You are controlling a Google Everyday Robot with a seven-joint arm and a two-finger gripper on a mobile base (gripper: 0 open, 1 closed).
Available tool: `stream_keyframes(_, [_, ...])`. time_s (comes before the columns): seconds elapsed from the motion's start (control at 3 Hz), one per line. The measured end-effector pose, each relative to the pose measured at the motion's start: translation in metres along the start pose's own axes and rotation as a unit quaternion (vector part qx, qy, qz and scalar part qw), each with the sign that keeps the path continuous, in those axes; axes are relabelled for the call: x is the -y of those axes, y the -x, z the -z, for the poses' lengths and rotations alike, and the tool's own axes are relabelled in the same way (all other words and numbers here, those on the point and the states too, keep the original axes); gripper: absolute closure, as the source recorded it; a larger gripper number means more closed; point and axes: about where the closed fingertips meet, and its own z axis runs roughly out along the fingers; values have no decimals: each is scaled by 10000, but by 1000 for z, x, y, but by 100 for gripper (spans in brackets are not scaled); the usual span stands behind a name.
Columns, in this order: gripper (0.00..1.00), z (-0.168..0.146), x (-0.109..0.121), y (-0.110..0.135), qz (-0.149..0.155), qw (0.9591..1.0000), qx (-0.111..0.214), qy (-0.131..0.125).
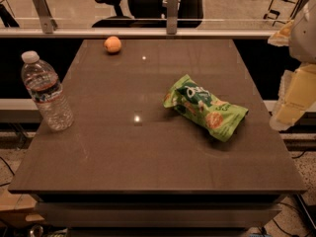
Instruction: Move green rice chip bag near orange
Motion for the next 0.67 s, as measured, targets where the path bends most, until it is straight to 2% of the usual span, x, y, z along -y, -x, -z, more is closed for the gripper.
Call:
stream_keyframes(0.33, [0,7,1,7,18,10000,-24,-83])
stream_keyframes(0.67, [0,16,4,24,-18,9998,61,-172])
